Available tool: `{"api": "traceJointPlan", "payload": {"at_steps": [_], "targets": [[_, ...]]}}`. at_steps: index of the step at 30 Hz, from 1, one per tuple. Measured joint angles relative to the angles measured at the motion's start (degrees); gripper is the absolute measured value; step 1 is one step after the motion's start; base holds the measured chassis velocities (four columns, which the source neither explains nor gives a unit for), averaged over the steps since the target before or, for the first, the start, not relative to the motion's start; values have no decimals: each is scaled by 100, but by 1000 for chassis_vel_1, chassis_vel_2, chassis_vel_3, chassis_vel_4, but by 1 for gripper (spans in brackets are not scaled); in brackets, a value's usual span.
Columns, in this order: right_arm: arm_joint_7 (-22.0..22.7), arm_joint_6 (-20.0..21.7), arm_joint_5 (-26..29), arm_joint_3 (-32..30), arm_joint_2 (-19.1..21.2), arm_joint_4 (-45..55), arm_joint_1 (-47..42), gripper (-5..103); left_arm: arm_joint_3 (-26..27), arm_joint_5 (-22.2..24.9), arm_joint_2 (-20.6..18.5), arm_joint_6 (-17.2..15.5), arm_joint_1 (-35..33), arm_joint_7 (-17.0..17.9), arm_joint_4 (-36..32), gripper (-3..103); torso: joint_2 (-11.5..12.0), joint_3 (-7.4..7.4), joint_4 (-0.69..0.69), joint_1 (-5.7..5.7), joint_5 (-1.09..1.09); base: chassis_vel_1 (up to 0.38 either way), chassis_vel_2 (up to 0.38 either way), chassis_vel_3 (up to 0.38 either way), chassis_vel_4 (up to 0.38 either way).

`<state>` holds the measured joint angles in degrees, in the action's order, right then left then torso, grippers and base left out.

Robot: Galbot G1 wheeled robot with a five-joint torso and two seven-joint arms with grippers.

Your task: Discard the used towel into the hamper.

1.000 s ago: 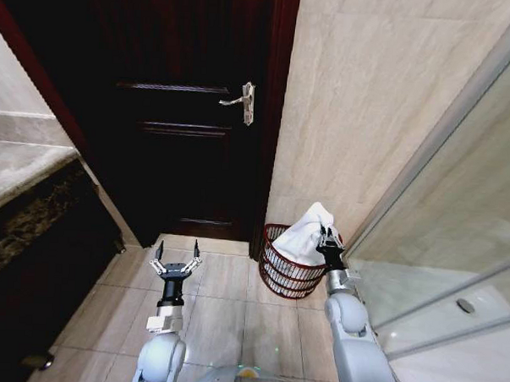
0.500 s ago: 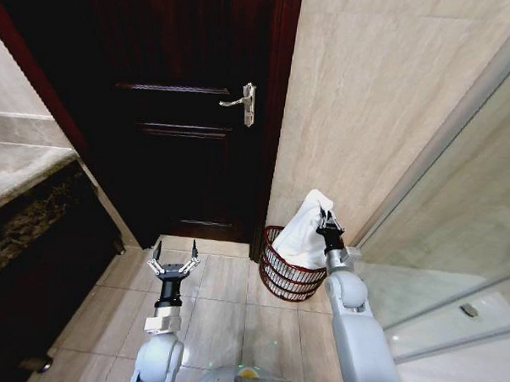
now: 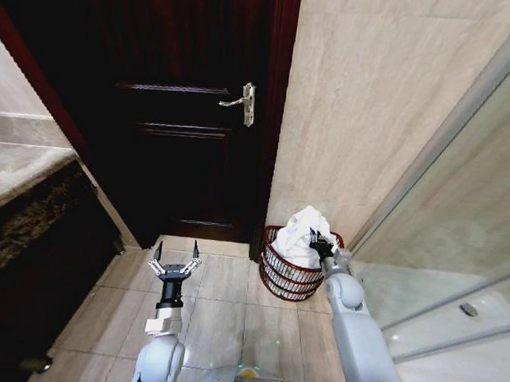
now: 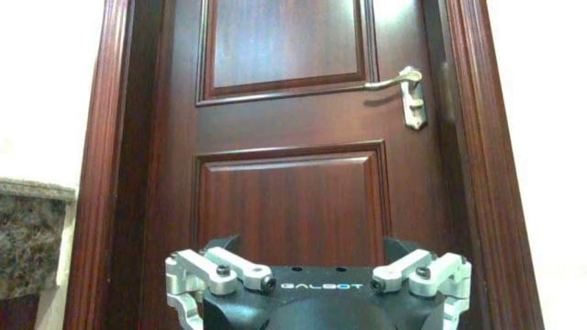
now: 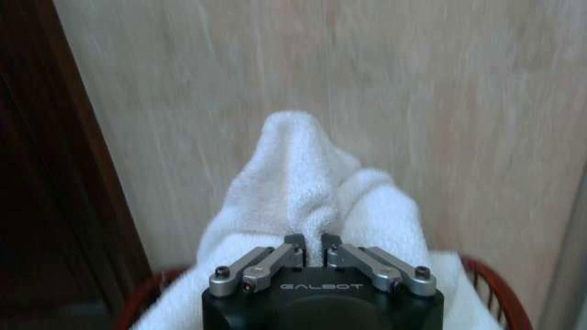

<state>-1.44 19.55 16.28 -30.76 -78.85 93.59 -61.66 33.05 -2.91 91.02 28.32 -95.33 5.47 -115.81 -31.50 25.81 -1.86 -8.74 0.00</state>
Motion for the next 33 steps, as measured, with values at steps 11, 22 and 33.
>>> {"api": "traceJointPlan", "payload": {"at_steps": [11, 22, 33], "targets": [[-352, 811, -645, -55, 8, -311, -225, 9, 81, 100, -39, 66, -46, 5, -33, 100, 0, 0, 1, 0, 0, 0, 0, 0, 0], [233, 590, -498, -226, 18, 794, -565, 40, -66, 221, -84, 36, -94, -9, -79, 100, 1, 0, 0, 0, -1, 0, 0, 0, 0], [266, 215, -370, -338, -300, 2391, -1661, 78, 9, 371, -232, -57, -284, -60, 12, 100, 1, -1, 1, 1, -2, 0, 0, 0, 0]]}}
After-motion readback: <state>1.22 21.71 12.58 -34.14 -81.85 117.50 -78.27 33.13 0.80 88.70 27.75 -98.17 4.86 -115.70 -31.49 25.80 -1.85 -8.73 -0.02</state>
